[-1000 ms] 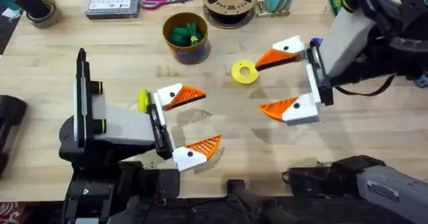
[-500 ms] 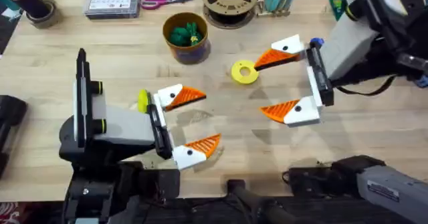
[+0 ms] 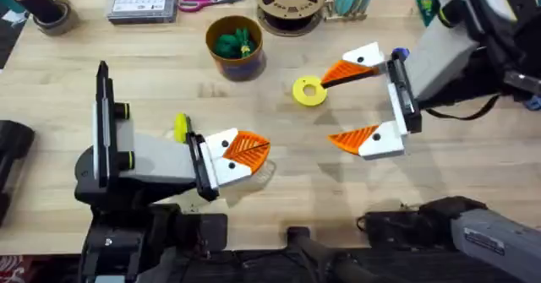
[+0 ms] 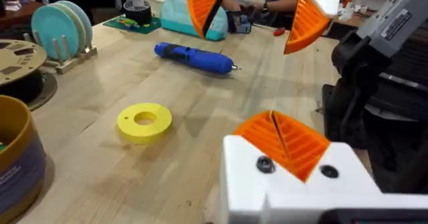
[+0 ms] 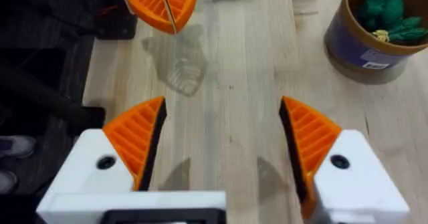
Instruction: Pick up the gripper from the table and insert it into the empty holder that is missing its gripper. Then pick up a screw, insert it into the mounting hole, and use the screwdriver to tighten it. Finally, clean up the table by picking up the vegetable and placing it into the bucket.
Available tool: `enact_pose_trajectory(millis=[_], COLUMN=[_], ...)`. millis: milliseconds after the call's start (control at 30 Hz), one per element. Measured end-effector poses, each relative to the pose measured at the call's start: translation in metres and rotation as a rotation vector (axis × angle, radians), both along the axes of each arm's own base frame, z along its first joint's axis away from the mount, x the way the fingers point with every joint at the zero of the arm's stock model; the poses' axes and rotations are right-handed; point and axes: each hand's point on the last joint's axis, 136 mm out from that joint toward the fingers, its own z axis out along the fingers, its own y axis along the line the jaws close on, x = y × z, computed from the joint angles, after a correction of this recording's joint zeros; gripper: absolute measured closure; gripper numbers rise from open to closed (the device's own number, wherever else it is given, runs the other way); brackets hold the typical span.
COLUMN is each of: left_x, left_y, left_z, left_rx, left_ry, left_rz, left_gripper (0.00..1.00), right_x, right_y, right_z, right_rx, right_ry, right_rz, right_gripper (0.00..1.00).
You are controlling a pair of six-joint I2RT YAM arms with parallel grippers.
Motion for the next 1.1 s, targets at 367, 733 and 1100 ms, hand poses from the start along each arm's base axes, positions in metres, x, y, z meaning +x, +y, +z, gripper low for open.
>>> enact_pose_trajectory(millis=[367, 733, 1100], left_x=[0.0, 0.0, 0.0], left_y=[0.0, 0.0, 0.0], left_z=[0.0, 0.0, 0.0], left_rx=[0.0, 0.0, 0.0], left_ry=[0.0, 0.0, 0.0], left_rz=[0.0, 0.0, 0.0], left_gripper=[0.997, 0.997, 0.997], right_x=[0.028, 0.072, 0.073], right_y=[-0.009, -0.059, -0.123], right_z=[-0.002, 0.02, 0.062], right_rx=[-0.03, -0.207, -0.368], right_ry=[0.057, 0.298, 0.297], right_rz=[-0.173, -0.771, -1.211], right_gripper=[0.007, 0.006, 0.006])
